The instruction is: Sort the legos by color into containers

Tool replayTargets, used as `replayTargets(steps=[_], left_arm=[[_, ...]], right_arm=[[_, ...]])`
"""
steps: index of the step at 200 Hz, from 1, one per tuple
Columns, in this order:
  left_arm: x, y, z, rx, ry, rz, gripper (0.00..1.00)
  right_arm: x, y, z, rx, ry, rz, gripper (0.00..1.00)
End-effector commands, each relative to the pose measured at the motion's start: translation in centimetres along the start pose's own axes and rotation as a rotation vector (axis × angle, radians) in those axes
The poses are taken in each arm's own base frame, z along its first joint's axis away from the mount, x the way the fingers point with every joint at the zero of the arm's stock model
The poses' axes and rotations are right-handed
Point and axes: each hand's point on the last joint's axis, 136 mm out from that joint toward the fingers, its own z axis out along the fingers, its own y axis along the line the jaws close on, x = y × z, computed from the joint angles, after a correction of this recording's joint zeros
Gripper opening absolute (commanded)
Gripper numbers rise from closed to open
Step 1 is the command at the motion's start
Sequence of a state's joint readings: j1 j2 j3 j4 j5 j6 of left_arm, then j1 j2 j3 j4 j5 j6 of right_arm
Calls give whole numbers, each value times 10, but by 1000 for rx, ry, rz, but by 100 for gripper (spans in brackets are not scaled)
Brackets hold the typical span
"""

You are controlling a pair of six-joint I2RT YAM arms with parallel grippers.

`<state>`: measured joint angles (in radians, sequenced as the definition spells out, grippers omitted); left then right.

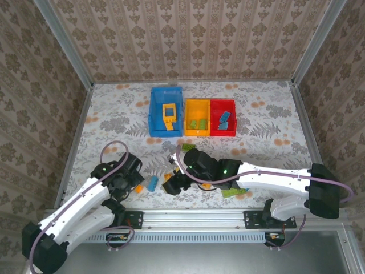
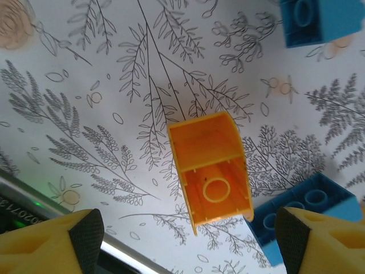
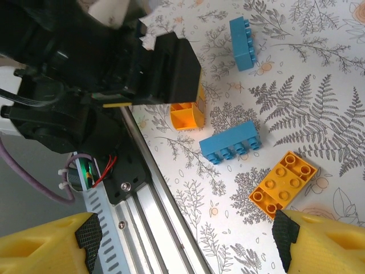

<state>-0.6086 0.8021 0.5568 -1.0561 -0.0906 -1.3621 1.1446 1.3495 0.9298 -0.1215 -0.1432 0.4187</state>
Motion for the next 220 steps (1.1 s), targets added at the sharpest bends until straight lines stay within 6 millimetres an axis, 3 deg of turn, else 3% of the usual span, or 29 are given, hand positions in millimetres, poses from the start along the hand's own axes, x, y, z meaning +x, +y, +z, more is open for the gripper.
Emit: replayTargets(steps=[1,49,83,102,128,166,200,220], left_arm=[[8,-9,15,37,63,-30,81],[6,-11,34,53,61,-47,69],[5,-7,41,45,54,-48,34],[1,-16,32,81,39,-27,22],[-19,-57,-11,143,-27,132,19],[-49,-145,-78,181,-123,400,18],[-78,-220,-93,177,-175,530,18],[-93,-252,-78,121,-173,576,17]], right_arm=[[-16,10,-5,-24,-48,-7,82],[-13,8,-3,-21,-47,15,82],[-12,6,-2,-11,-46,16,82],[-16,3,-6,8,-64,15,81],[-42,-13,-32,93,-170,49,81],[-93,-75,-95,214,-424,274,80],[-111,-110,-115,290,-473,353,78],[-115,-122,-112,329,-454,375,78]])
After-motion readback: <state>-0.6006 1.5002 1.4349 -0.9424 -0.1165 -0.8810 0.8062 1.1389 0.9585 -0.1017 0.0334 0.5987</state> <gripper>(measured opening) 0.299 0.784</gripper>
